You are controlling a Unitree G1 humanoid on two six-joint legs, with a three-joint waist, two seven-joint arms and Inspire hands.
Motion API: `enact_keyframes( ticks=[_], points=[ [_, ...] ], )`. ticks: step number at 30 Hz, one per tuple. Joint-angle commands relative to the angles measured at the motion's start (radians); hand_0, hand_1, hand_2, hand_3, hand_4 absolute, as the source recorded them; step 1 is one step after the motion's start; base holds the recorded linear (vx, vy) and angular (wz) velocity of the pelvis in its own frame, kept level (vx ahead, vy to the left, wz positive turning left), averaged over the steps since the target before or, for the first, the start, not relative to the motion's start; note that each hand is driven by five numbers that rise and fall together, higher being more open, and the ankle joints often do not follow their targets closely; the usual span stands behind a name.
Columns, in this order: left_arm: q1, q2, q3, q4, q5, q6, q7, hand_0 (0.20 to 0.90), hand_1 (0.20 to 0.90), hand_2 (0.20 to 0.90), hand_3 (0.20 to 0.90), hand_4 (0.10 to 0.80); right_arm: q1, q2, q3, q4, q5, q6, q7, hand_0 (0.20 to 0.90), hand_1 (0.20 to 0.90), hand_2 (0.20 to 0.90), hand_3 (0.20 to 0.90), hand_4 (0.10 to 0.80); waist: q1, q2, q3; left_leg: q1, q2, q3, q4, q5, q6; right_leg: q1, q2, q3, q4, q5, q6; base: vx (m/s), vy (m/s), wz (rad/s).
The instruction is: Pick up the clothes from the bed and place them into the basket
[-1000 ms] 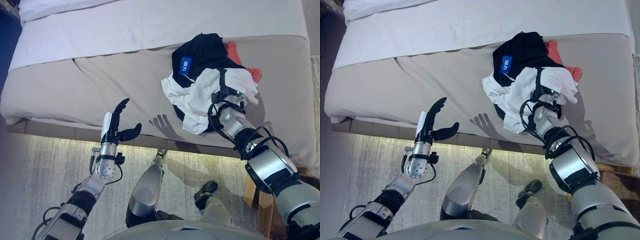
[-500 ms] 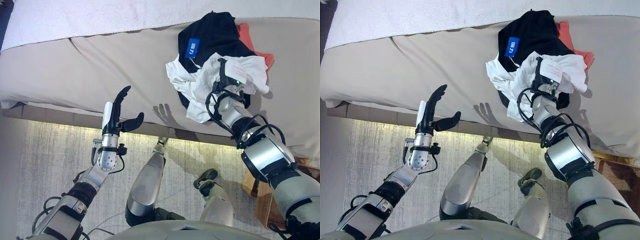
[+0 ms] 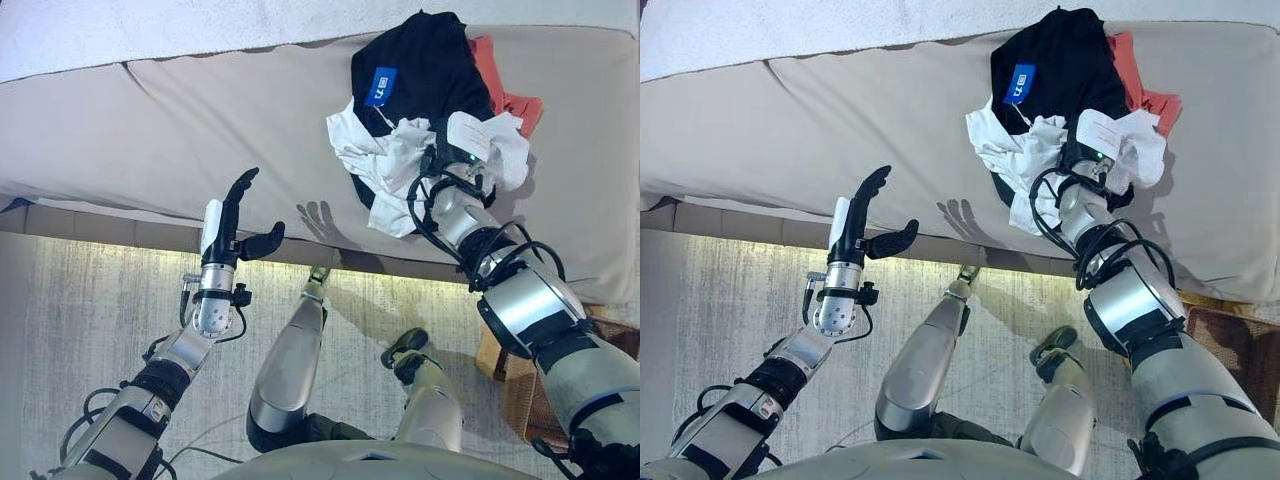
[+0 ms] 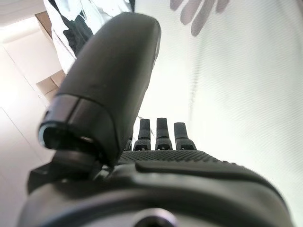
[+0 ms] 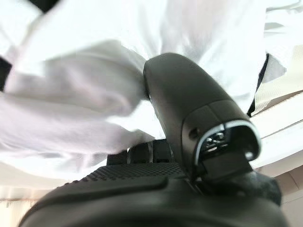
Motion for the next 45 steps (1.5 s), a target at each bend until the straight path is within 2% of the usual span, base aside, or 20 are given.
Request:
enact_keyframes(
  ticks=[1, 7, 8, 15, 26, 35, 40, 41, 42, 43, 45],
  points=[
    [-0.028, 0.043, 0.02, -0.117, 0.01, -0.047, 0.056, 0.9, 0.9, 0.9, 0.9, 0.8, -0.037, -0.028, 0.035, -0.107, 0.017, -0.006, -0.071, 0.3, 0.3, 0.3, 0.2, 0.1, -0.007, -0.032, -0.036, 0.062, -0.026, 0.098, 0.037, -0.18, 0.045, 0.053, 0.063, 0.056, -0.052, 0.036, -0.036, 0.0, 0.0, 0.0],
    [-0.017, 0.042, 0.02, -0.106, 0.014, -0.044, 0.039, 0.9, 0.9, 0.9, 0.9, 0.8, -0.005, -0.04, 0.038, -0.138, 0.027, 0.011, -0.076, 0.3, 0.3, 0.3, 0.2, 0.1, -0.019, -0.051, -0.085, 0.125, -0.013, 0.113, -0.009, -0.185, 0.037, 0.121, 0.08, 0.058, -0.131, 0.051, -0.03, 0.017, -0.016, -0.06],
    [-0.013, 0.039, 0.02, -0.103, 0.013, -0.041, 0.033, 0.9, 0.9, 0.9, 0.9, 0.8, 0.004, -0.053, 0.037, -0.149, 0.03, 0.015, -0.077, 0.3, 0.3, 0.3, 0.2, 0.1, -0.027, -0.056, -0.106, 0.135, -0.012, 0.12, -0.022, -0.169, 0.041, 0.136, 0.081, 0.051, -0.158, 0.071, -0.036, -0.012, 0.026, -0.1],
    [0.017, 0.035, 0.029, -0.109, 0.011, -0.021, 0.008, 0.9, 0.9, 0.9, 0.9, 0.8, 0.044, -0.1, 0.02, -0.224, 0.027, 0.041, -0.09, 0.3, 0.3, 0.3, 0.2, 0.1, -0.052, -0.068, -0.167, 0.202, -0.002, 0.138, -0.039, -0.183, 0.04, 0.2, 0.084, 0.064, -0.194, 0.076, -0.035, 0.031, 0.01, -0.05],
    [0.059, 0.017, 0.035, -0.093, -0.001, 0.004, -0.028, 0.9, 0.9, 0.9, 0.9, 0.8, 0.146, -0.147, -0.024, -0.322, 0.03, 0.034, -0.068, 0.3, 0.3, 0.3, 0.2, 0.1, -0.098, -0.07, -0.274, 0.295, 0.015, 0.167, -0.112, -0.173, 0.035, 0.256, 0.094, 0.093, -0.239, 0.085, -0.026, 0.058, 0.028, -0.08],
    [0.034, 0.01, 0.011, -0.084, -0.017, -0.013, -0.023, 0.9, 0.9, 0.9, 0.9, 0.8, 0.12, -0.155, -0.027, -0.264, 0.062, 0.028, -0.057, 0.3, 0.3, 0.3, 0.2, 0.1, -0.099, -0.056, -0.265, 0.286, 0.011, 0.16, -0.123, -0.166, 0.035, 0.242, 0.093, 0.091, -0.235, 0.081, -0.028, -0.022, 0.014, 0.0],
    [0.006, 0.001, -0.002, -0.066, -0.028, -0.022, -0.008, 0.9, 0.9, 0.9, 0.9, 0.8, 0.063, -0.145, -0.076, -0.151, 0.283, -0.023, -0.005, 0.3, 0.3, 0.3, 0.2, 0.1, -0.091, -0.039, -0.237, 0.273, 0.006, 0.152, -0.136, -0.154, 0.031, 0.223, 0.091, 0.088, -0.232, 0.076, -0.032, -0.062, 0.039, 0.01],
    [-0.002, 0.0, -0.004, -0.065, -0.031, -0.021, -0.009, 0.9, 0.9, 0.9, 0.9, 0.8, 0.046, -0.144, -0.095, -0.116, 0.356, -0.035, 0.015, 0.46, 0.46, 0.46, 0.387, 0.287, -0.088, -0.035, -0.232, 0.268, 0.005, 0.149, -0.136, -0.153, 0.03, 0.217, 0.089, 0.086, -0.23, 0.075, -0.033, -0.066, 0.035, 0.02],
    [-0.008, -0.002, -0.005, -0.065, -0.032, -0.019, -0.009, 0.9, 0.9, 0.9, 0.9, 0.8, 0.035, -0.139, -0.116, -0.083, 0.401, -0.05, 0.033, 0.554, 0.554, 0.554, 0.496, 0.396, -0.085, -0.033, -0.226, 0.264, 0.005, 0.148, -0.137, -0.151, 0.029, 0.215, 0.089, 0.083, -0.23, 0.074, -0.033, -0.07, 0.034, 0.02],
    [-0.014, -0.003, -0.007, -0.064, -0.034, -0.018, -0.008, 0.9, 0.9, 0.9, 0.9, 0.8, 0.018, -0.137, -0.139, -0.047, 0.45, -0.057, 0.064, 0.9, 0.9, 0.9, 0.9, 0.8, -0.081, -0.03, -0.22, 0.26, 0.004, 0.145, -0.137, -0.15, 0.028, 0.213, 0.089, 0.08, -0.231, 0.073, -0.035, -0.065, 0.029, 0.01],
    [-0.019, -0.005, -0.01, -0.06, -0.04, -0.018, -0.008, 0.9, 0.9, 0.9, 0.9, 0.8, -0.003, -0.138, -0.166, 0.002, 0.512, -0.063, 0.101, 0.9, 0.9, 0.9, 0.9, 0.8, -0.074, -0.026, -0.214, 0.256, 0.002, 0.138, -0.145, -0.144, 0.026, 0.209, 0.089, 0.075, -0.235, 0.075, -0.037, -0.045, 0.025, 0.02]
  ],
)
